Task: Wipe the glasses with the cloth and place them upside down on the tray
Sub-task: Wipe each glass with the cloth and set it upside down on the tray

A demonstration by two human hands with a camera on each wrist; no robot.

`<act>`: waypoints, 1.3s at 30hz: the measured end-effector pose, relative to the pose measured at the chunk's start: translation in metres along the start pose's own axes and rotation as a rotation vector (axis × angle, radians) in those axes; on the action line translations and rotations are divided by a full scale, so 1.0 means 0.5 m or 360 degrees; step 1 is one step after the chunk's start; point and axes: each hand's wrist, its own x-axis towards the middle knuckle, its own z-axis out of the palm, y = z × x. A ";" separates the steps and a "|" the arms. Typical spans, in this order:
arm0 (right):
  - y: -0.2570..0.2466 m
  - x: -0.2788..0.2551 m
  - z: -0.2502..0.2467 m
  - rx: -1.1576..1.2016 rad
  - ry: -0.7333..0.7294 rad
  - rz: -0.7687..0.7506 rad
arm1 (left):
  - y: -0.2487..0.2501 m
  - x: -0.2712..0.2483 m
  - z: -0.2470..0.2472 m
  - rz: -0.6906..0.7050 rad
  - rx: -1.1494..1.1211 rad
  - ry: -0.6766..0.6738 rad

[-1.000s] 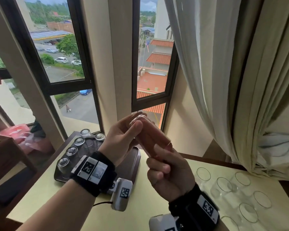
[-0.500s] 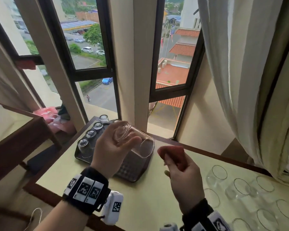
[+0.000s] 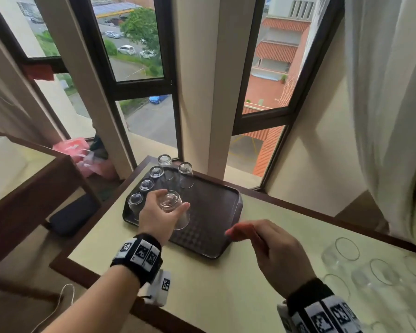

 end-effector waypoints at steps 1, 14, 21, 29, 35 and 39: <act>-0.001 0.003 0.006 0.0034 -0.0052 0.0051 | -0.006 0.019 0.007 -0.0007 0.0025 -0.0013; 0.023 0.023 0.095 0.0029 -0.0234 0.0600 | -0.131 0.248 0.107 -0.0139 0.0413 -0.0224; 0.024 0.014 0.093 -0.0043 -0.0167 0.0733 | -0.149 0.308 0.143 -0.0113 0.0517 -0.0261; 0.051 -0.008 0.080 -0.0046 -0.0040 0.0919 | -0.132 0.330 0.168 -0.0060 0.0616 -0.0244; 0.037 -0.030 0.057 -0.0024 0.0028 0.1011 | -0.123 0.325 0.167 -0.0046 0.0635 -0.0218; 0.020 -0.053 0.022 0.0070 0.0145 0.1105 | -0.100 0.285 0.154 -0.0060 0.0721 -0.0149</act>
